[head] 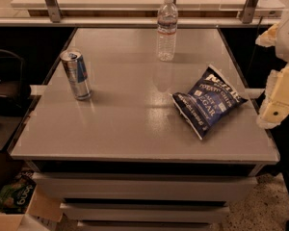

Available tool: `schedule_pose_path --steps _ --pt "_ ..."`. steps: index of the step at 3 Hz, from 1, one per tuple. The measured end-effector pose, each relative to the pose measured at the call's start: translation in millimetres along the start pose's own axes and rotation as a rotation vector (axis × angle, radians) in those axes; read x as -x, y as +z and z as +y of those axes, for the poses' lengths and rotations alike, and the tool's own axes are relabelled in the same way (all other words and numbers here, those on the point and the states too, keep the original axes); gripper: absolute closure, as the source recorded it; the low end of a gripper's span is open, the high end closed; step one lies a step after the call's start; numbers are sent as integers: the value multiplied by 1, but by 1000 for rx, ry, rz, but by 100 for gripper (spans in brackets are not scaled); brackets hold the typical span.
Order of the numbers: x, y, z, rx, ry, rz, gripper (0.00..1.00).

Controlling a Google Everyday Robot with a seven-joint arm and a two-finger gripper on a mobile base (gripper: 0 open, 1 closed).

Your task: Knock redbull can over

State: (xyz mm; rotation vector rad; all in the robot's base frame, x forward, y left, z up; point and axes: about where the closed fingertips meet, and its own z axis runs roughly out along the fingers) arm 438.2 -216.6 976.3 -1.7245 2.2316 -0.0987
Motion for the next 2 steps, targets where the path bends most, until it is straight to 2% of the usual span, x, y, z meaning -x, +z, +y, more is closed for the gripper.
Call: schedule_pose_path --steps 1,2 --pt "0 0 0 0 0 0 0" --pt "0 -1 -2 -7 23 -31 0"
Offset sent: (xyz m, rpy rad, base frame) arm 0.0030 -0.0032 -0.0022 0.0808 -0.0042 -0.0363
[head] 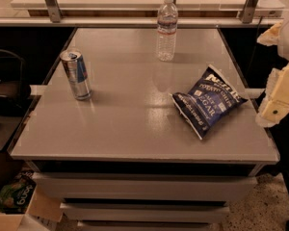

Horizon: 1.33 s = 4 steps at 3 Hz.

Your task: Knock redbull can over

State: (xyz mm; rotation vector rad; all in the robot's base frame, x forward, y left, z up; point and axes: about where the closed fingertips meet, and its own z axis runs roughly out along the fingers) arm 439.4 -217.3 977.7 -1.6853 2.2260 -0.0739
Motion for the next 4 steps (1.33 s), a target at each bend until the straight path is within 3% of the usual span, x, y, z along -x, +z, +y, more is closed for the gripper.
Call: schedule_pose_path --steps 1,2,4 --pt "28 14 0 16 -10 -88 0" --pt "72 31 5 58 -28 -223 0" --pt "176 73 17 173 -94 -466 0"
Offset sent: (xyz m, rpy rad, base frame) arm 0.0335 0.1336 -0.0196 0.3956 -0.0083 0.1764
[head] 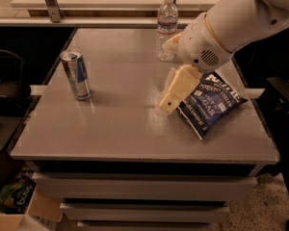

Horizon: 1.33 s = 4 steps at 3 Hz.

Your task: Knock redbull can over

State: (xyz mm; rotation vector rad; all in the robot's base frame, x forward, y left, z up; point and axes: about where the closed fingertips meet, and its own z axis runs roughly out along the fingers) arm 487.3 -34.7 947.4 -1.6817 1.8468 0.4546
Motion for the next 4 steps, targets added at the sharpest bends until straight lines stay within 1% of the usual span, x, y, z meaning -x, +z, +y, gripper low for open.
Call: schedule_pose_path --steps 1,2,3,4 --pt "0 0 0 0 0 0 0" --pt "0 6 0 -11 9 -25 0" --pt "16 31 -11 -3 -11 -102 0" --pt "47 61 -25 20 -58 -194 0"
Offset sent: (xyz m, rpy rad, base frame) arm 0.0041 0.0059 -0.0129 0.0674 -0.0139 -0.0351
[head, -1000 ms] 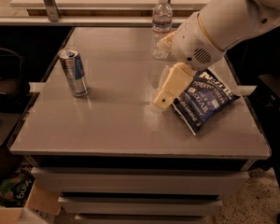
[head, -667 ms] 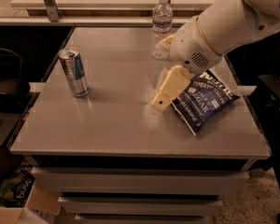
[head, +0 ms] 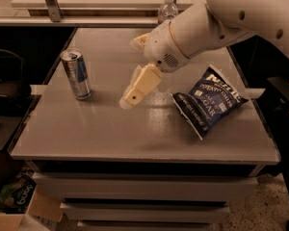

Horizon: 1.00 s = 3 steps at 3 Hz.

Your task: Knock redbull can over

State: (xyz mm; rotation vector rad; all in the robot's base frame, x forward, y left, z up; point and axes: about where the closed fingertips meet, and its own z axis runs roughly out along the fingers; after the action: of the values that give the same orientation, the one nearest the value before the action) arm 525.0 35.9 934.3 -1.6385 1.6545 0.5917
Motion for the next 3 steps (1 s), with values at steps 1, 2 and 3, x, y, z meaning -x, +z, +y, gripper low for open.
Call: schedule_pose_path --steps 1,2,3 --pt "23 34 -12 26 -31 -88 0" --pt "43 65 -18 47 -60 -168 0" --pt "54 92 -25 64 -66 -247 0"
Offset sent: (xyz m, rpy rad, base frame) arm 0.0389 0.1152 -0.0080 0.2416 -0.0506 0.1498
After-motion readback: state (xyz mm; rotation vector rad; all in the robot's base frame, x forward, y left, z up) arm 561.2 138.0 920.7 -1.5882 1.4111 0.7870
